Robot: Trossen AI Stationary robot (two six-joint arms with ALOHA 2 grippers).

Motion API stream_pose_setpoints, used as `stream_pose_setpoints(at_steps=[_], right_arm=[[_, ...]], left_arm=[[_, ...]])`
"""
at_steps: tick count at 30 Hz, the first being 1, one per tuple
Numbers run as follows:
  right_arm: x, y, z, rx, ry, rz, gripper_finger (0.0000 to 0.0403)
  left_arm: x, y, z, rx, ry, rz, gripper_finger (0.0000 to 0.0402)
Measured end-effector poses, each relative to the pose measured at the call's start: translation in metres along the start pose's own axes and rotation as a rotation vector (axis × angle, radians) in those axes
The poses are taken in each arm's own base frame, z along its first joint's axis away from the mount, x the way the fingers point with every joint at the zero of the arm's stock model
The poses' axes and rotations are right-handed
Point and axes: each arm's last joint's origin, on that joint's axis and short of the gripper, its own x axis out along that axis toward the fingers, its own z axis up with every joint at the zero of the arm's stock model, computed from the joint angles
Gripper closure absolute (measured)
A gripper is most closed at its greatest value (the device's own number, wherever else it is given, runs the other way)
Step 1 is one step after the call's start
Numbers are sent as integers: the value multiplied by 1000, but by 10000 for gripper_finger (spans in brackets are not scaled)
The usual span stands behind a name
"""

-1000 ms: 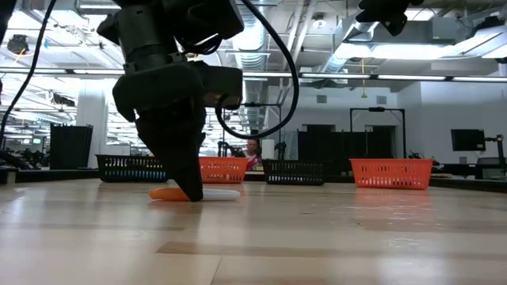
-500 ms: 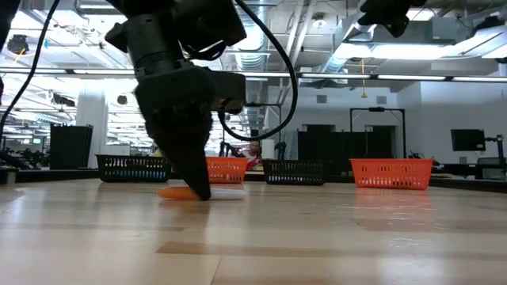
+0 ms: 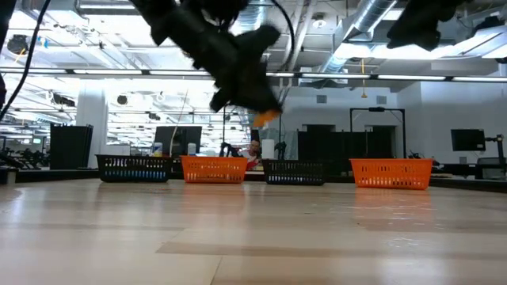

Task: Pick & Place Markers
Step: Put the orange small highlighter pen into the left orange bin

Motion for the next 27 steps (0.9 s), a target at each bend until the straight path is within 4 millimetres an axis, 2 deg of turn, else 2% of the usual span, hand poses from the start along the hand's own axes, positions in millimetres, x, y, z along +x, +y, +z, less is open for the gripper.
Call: stream_pose_setpoints(at_steps=[6, 9, 14, 23, 27], right_arm=[[10, -2, -19, 100, -1, 38, 284], [23, 0, -20, 115, -79, 97, 284], [43, 4, -15, 97, -255, 176, 263], [76, 1, 4, 116, -422, 183, 164], [86, -4, 11, 130, -464, 163, 145]], left_arm=[[-19, 12, 42, -71, -276, -79, 341], [-27, 14, 58, -100, -405, -121, 343], [-32, 12, 68, -123, -509, -172, 335], [-39, 7, 81, -136, -576, -203, 339], [-41, 7, 85, -139, -589, -207, 335]])
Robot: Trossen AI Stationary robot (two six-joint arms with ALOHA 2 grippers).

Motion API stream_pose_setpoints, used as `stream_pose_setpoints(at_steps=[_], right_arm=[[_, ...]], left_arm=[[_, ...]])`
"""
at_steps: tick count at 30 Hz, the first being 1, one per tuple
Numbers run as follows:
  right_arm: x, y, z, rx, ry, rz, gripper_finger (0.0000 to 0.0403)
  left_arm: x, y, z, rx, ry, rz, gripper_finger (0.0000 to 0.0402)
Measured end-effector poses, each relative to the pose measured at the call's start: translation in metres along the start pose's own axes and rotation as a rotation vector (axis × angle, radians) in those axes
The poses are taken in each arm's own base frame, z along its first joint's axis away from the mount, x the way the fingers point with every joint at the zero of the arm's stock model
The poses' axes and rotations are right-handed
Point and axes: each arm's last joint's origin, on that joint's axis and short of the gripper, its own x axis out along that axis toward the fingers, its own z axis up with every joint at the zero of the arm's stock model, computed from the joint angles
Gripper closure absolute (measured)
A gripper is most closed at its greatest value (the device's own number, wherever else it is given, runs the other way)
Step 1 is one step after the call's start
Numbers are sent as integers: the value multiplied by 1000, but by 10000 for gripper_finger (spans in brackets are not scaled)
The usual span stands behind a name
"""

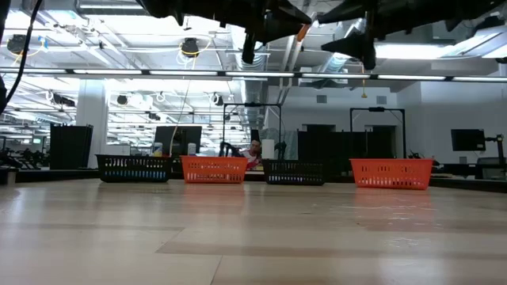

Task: Pick & Place Markers
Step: Put the orange small highlighter pen into the left orange bin

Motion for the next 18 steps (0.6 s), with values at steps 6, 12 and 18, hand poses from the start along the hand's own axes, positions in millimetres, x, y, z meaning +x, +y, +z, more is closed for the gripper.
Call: stream_pose_setpoints(at_steps=[6, 12, 18], right_arm=[[9, -1, 4, 5, -44, 52, 143], [14, -1, 4, 13, -59, 63, 143], [13, 1, 5, 12, -73, 78, 142]], left_arm=[[0, 0, 0, 0, 6, -10, 337], [0, 0, 0, 2, 6, -10, 338], [0, 0, 0, 14, 2, -12, 338]])
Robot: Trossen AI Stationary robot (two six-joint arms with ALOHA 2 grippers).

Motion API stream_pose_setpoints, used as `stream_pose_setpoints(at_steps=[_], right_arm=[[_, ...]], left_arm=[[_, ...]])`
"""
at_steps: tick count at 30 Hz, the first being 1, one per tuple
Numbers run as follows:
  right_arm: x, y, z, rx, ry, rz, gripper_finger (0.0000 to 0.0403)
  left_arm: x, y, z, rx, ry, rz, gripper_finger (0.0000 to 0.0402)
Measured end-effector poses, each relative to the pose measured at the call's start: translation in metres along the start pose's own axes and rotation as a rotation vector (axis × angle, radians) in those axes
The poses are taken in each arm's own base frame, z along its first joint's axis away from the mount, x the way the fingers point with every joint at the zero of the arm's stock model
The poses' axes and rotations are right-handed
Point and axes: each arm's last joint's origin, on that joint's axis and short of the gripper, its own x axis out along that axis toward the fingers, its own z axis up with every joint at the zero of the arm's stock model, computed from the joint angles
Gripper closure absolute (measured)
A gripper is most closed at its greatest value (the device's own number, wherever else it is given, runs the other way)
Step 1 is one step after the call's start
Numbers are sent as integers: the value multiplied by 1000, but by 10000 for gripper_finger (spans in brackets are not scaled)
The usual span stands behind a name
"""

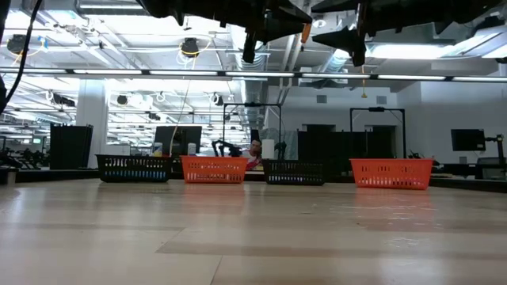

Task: Pick & Place Markers
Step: Put the orange small highlighter pen into the left orange bin

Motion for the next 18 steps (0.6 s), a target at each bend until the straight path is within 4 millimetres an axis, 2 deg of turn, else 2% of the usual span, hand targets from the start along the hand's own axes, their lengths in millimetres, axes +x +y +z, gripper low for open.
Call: stream_pose_setpoints(at_steps=[18], right_arm=[[0, 3, 6, 51, -52, 48, 142]], left_arm=[[0, -1, 2, -4, -19, -10, 338]])
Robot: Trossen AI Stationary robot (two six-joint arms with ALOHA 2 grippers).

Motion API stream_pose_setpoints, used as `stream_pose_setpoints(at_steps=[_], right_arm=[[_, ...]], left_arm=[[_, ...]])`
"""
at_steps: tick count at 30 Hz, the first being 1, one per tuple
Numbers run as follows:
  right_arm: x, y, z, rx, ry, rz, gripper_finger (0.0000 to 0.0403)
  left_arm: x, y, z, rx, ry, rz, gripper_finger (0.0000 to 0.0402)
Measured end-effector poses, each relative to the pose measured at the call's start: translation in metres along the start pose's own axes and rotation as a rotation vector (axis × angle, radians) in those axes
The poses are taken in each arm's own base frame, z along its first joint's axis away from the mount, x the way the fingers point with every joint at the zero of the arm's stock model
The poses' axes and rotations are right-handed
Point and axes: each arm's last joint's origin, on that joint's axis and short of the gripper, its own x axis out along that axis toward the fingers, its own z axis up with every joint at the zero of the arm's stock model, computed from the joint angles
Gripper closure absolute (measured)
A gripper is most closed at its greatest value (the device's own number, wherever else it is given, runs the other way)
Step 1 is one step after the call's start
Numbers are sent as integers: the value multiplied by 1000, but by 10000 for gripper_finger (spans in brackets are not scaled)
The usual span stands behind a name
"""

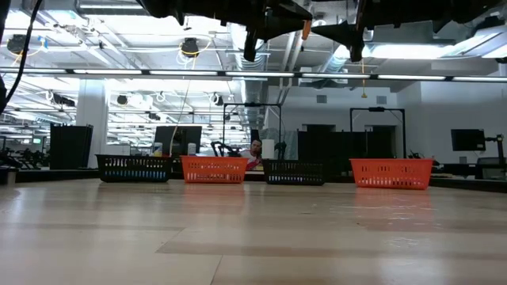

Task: Pick & Place Markers
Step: Put the orange small highlighter pen into the left orange bin

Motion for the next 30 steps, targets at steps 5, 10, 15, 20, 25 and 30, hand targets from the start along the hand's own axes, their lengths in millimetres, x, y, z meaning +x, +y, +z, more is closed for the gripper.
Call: stream_pose_setpoints(at_steps=[5, 10, 15, 20, 25, 30], right_arm=[[9, -2, -5, 33, 11, 18, 148], [24, -2, -4, 22, 36, 44, 161], [25, -5, 2, 6, 36, 40, 184], [22, -7, 6, 7, 28, 34, 223], [22, -6, 5, 8, 36, 41, 270], [22, -6, 5, 8, 36, 40, 306]], left_arm=[[0, 0, 0, 0, 1, -7, 338], [0, 0, 0, -1, 2, -10, 338], [0, 0, 0, -8, 2, -10, 338], [0, 0, 0, -8, 2, -9, 338], [0, 0, 0, -8, 2, -9, 338], [0, 2, 1, -13, -2, -1, 338]])
